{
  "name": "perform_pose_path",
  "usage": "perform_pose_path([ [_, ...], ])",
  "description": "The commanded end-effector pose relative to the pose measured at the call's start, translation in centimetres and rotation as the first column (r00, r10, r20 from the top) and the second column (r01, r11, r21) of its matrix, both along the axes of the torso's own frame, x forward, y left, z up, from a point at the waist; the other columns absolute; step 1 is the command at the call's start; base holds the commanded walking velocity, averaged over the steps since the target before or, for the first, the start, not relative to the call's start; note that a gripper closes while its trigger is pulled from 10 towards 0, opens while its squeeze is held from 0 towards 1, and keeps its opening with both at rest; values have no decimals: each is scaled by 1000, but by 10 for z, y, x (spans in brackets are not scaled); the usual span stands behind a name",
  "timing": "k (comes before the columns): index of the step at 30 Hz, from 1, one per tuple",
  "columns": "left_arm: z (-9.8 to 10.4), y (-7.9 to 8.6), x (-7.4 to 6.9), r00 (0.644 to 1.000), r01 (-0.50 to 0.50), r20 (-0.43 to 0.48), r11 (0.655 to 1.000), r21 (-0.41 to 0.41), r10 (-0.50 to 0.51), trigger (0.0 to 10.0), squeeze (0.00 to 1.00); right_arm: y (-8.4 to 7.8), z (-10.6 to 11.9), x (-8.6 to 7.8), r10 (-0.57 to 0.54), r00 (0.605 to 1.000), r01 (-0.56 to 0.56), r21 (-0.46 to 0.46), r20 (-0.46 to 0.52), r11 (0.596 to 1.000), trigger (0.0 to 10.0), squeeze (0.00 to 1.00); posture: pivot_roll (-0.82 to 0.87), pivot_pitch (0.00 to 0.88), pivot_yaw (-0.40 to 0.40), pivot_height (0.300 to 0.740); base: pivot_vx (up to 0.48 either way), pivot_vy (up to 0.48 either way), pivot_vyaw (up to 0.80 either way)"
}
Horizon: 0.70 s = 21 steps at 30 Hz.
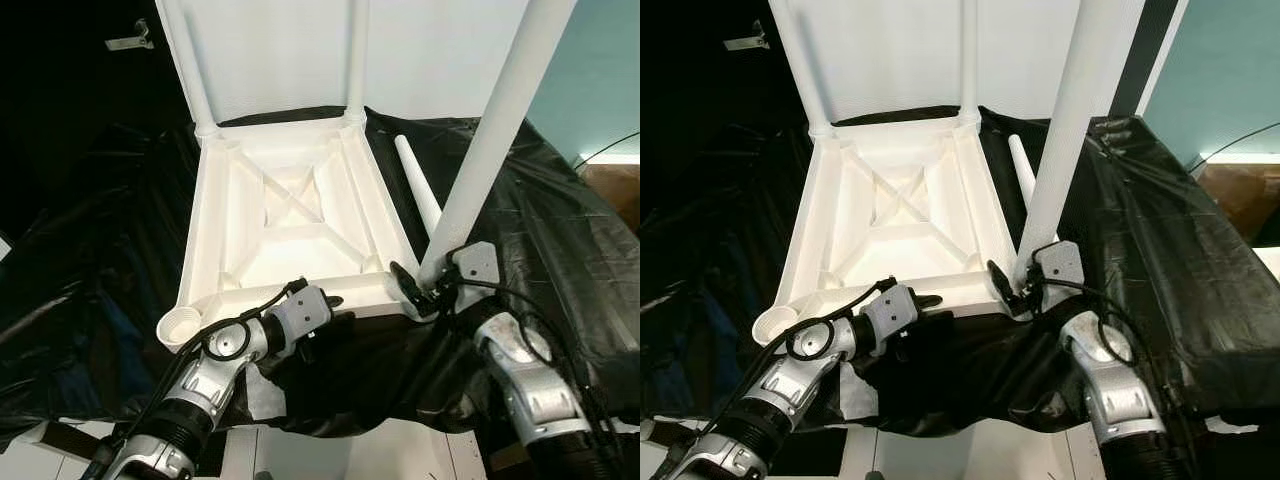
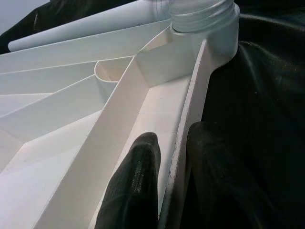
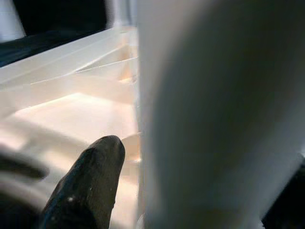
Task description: Building children table
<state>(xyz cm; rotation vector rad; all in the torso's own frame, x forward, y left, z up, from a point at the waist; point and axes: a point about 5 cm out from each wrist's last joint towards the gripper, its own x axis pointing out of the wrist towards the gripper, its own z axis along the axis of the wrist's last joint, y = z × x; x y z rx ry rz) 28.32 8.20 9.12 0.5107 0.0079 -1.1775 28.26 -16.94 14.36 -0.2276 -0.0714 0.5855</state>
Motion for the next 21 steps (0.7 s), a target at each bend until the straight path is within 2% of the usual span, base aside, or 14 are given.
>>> perform_pose_path([
  [1, -22, 3, -11, 995, 45, -95, 996, 80, -37, 10000, 0, -6, 4, -1, 58, 998, -57, 22, -40, 998, 10000, 0, -22, 23, 1, 740, 0, 0, 0],
  [3, -22, 2, -11, 995, 46, -94, 996, 77, -39, 10000, 0, -17, 6, 2, 88, 994, -88, 5, -67, 996, 10000, 0, -19, 22, -3, 740, 0, 0, 0],
  [8, -22, 2, -11, 995, 42, -93, 996, 76, -35, 10000, 0, -21, 5, 4, 120, 989, -121, -14, -92, 993, 10000, 0, -13, 22, -5, 740, 0, 0, 0],
  [9, -22, 3, -11, 995, 40, -93, 996, 76, -33, 10000, 0, -21, 5, 3, 133, 987, -135, -19, -95, 991, 4706, 0, -13, 22, -5, 740, 0, 0, 0],
  [11, -22, 3, -11, 995, 40, -93, 996, 76, -33, 10000, 0, -21, 5, 3, 133, 987, -135, -19, -95, 991, 4706, 0, -13, 22, -5, 740, 0, 0, 0],
  [12, -23, 3, -11, 995, 39, -94, 996, 77, -31, 10000, 0, -21, 5, 3, 154, 983, -156, -18, -100, 988, 0, 0, -11, 22, -5, 740, 0, 0, 0],
  [21, -22, 6, -10, 995, 39, -92, 996, 84, -32, 10000, 0, -20, 4, 3, 194, 972, -197, -9, -132, 980, 0, 0, -9, 18, 3, 740, 0, 0, 0],
])
